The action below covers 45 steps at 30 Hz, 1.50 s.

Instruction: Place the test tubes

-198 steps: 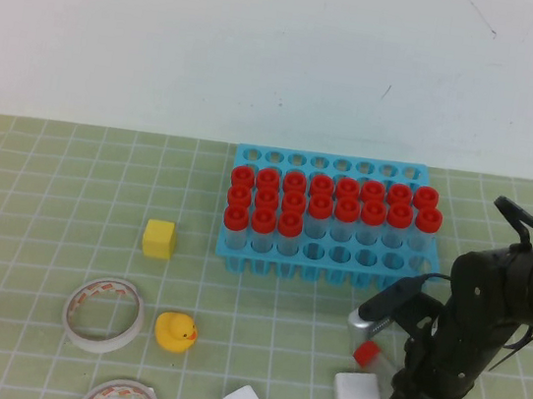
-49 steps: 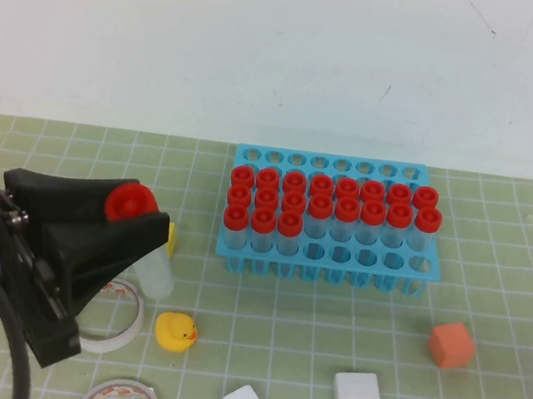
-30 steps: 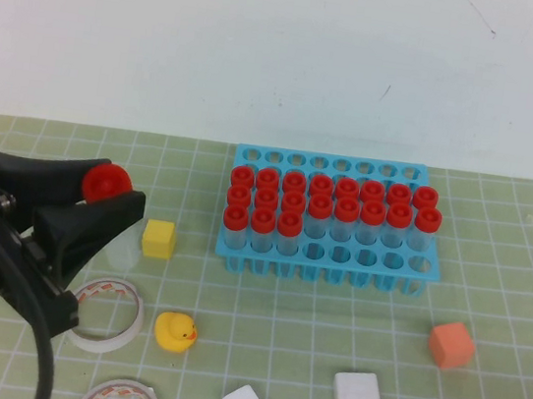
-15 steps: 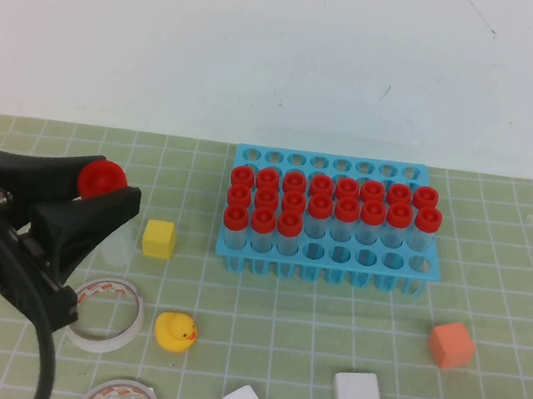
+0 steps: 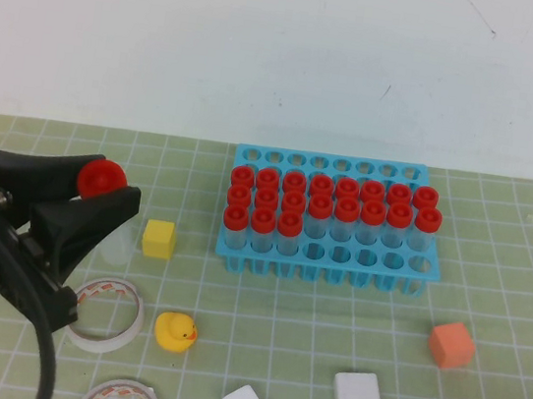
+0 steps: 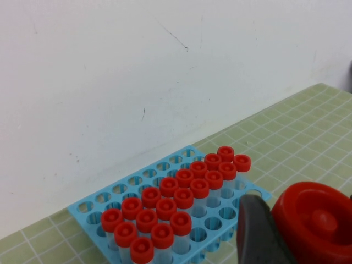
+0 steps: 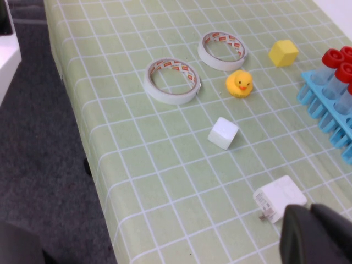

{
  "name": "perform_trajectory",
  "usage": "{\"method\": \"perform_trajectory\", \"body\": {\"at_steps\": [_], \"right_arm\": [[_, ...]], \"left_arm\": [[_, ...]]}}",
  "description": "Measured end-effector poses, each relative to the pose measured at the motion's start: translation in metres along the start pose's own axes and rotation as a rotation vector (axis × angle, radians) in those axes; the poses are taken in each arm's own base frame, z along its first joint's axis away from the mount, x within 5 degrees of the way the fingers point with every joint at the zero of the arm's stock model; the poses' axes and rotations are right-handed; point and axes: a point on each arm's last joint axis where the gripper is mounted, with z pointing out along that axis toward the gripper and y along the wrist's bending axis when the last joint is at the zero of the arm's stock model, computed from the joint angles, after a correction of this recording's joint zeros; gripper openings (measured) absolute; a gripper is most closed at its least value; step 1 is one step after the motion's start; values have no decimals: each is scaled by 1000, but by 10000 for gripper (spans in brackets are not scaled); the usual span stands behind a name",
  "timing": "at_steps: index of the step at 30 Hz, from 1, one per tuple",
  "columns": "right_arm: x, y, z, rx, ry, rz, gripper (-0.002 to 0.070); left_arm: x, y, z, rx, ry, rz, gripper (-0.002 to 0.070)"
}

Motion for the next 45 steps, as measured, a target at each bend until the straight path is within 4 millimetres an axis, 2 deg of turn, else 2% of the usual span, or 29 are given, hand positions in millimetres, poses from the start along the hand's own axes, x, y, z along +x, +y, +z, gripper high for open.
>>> {"method": "perform_trajectory", "body": {"at_steps": [11,27,32,37,42,45], "right_arm": [[0,0,0,0,-2,0,0],[0,0,0,0,-2,0,0],[0,0,0,1,-4,0,0],[0,0,0,1,-4,0,0],[0,0,0,1,-4,0,-1],[0,0,0,1,-4,0,-1]], "left_arm": [[2,11,-1,-117,21,55,272],[5,34,-6,-376,50,-43,272],[5,33,-7,-377,52,-52,272],[0,27,-4,-345,90,-221,272],[0,17,-1,-354,160,-328,272],[-2,14,1,-372,132,-360,272]]}}
